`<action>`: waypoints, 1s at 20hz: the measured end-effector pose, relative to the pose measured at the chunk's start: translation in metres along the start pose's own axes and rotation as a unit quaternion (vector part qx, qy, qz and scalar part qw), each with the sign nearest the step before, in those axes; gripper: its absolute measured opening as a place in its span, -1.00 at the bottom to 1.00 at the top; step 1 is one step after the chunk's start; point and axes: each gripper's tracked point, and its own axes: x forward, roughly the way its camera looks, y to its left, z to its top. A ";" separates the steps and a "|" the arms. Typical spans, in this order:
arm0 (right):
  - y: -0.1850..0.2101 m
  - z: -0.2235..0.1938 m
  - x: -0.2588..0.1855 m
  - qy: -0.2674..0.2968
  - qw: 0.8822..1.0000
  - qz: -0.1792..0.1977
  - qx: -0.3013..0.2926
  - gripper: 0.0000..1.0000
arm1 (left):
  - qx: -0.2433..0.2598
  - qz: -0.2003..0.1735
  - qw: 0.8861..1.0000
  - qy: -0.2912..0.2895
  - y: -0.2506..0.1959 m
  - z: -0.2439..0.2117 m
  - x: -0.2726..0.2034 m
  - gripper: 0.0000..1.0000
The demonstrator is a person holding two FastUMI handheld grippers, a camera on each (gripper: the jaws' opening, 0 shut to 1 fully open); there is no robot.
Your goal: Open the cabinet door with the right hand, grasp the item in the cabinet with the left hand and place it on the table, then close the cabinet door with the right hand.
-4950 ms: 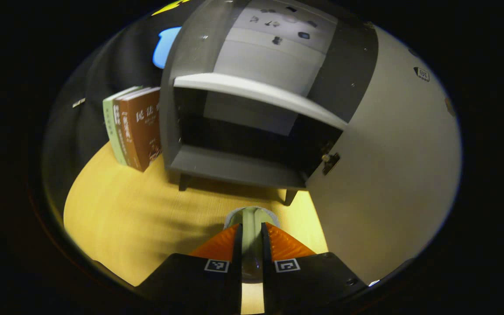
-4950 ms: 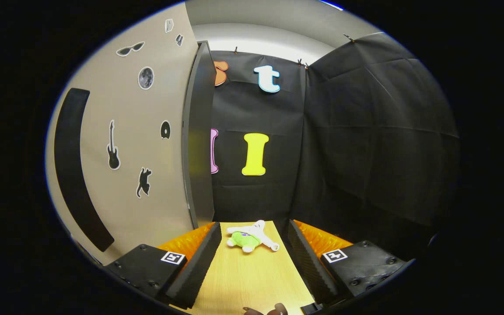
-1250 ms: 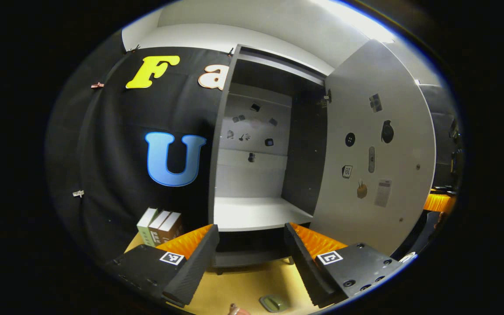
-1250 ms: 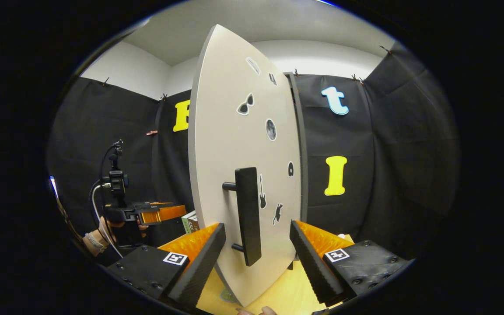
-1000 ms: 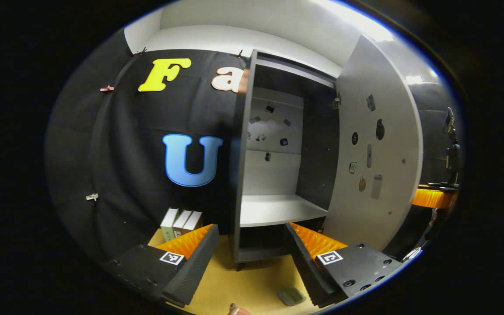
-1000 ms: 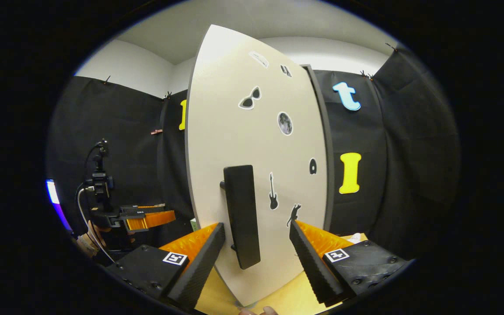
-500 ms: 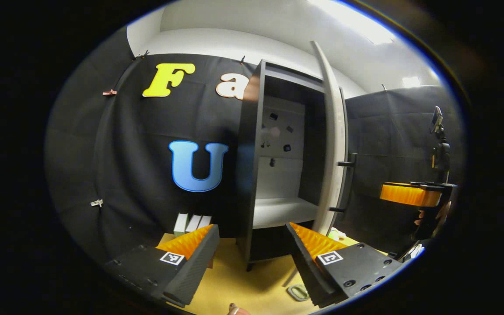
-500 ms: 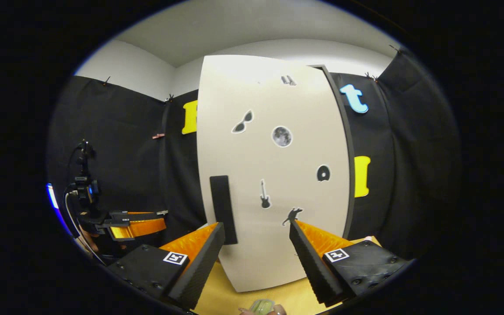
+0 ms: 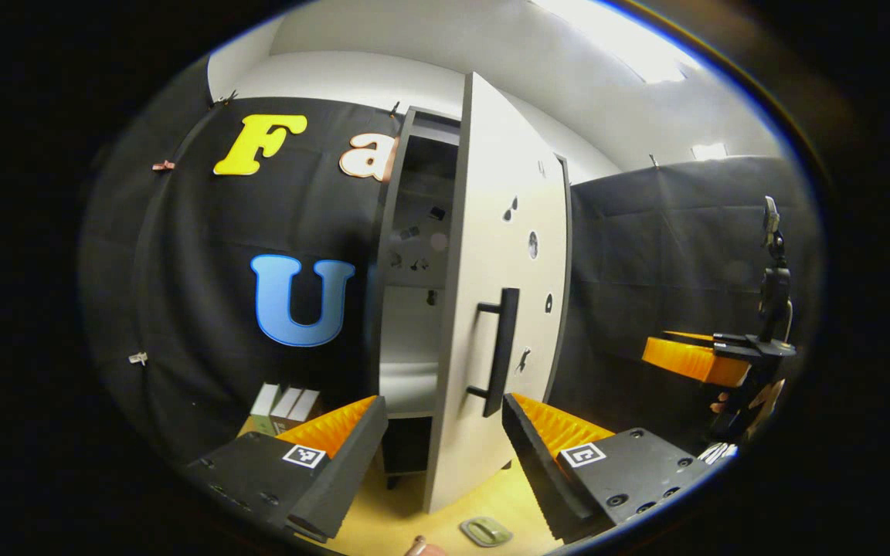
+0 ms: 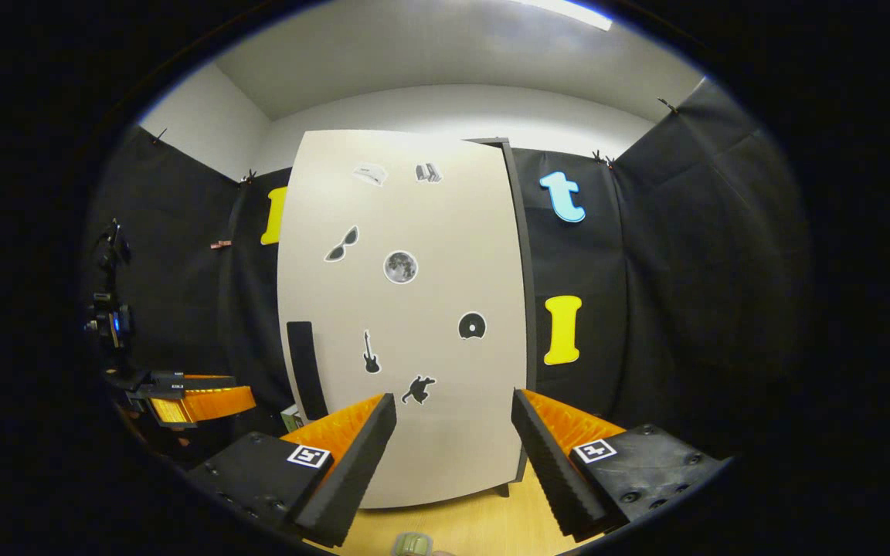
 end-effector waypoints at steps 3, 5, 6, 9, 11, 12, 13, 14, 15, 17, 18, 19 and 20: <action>-0.010 0.004 0.003 0.002 1.000 0.000 0.003 0.96 | 0.006 0.011 1.000 -0.006 -0.003 0.006 0.002 0.84; -0.013 0.005 0.006 0.002 1.000 0.005 -0.001 0.96 | 0.015 0.019 1.000 -0.010 -0.005 0.008 0.004 0.89; -0.011 0.003 0.006 0.002 1.000 0.010 -0.003 0.96 | 0.017 0.021 1.000 -0.010 -0.007 0.008 0.005 0.89; -0.009 0.006 0.009 -0.002 1.000 0.024 -0.009 0.95 | 0.015 0.024 1.000 -0.012 -0.012 0.008 0.007 0.89; -0.014 0.006 0.007 -0.008 0.999 0.010 -0.029 0.95 | 0.011 0.027 0.999 -0.013 -0.013 0.008 0.007 0.89; -0.020 0.008 0.009 -0.013 0.999 0.000 -0.044 0.95 | 0.009 0.028 0.999 -0.013 -0.014 0.008 0.008 0.89; -0.023 0.008 0.009 -0.014 0.998 -0.004 -0.057 0.95 | 0.006 0.029 0.999 -0.014 -0.015 0.008 0.008 0.89; -0.022 0.007 0.009 -0.014 0.998 -0.001 -0.060 0.95 | 0.004 0.029 0.999 -0.013 -0.016 0.008 0.008 0.89; -0.018 0.007 0.008 -0.012 0.999 0.007 -0.050 0.95 | 0.003 0.029 0.999 -0.013 -0.017 0.008 0.008 0.89; -0.014 0.006 0.004 -0.008 0.999 0.018 -0.026 0.94 | 0.004 0.030 0.999 -0.012 -0.018 0.009 0.009 0.89; -0.016 0.009 0.002 -0.010 1.000 0.017 -0.020 0.94 | 0.005 0.031 0.999 -0.012 -0.018 0.009 0.008 0.89; -0.019 0.010 0.000 -0.013 1.000 0.012 -0.019 0.93 | 0.005 0.030 0.999 -0.012 -0.019 0.008 0.008 0.89; -0.022 0.012 0.001 -0.015 1.000 0.007 -0.021 0.93 | 0.004 0.030 0.999 -0.011 -0.020 0.008 0.008 0.89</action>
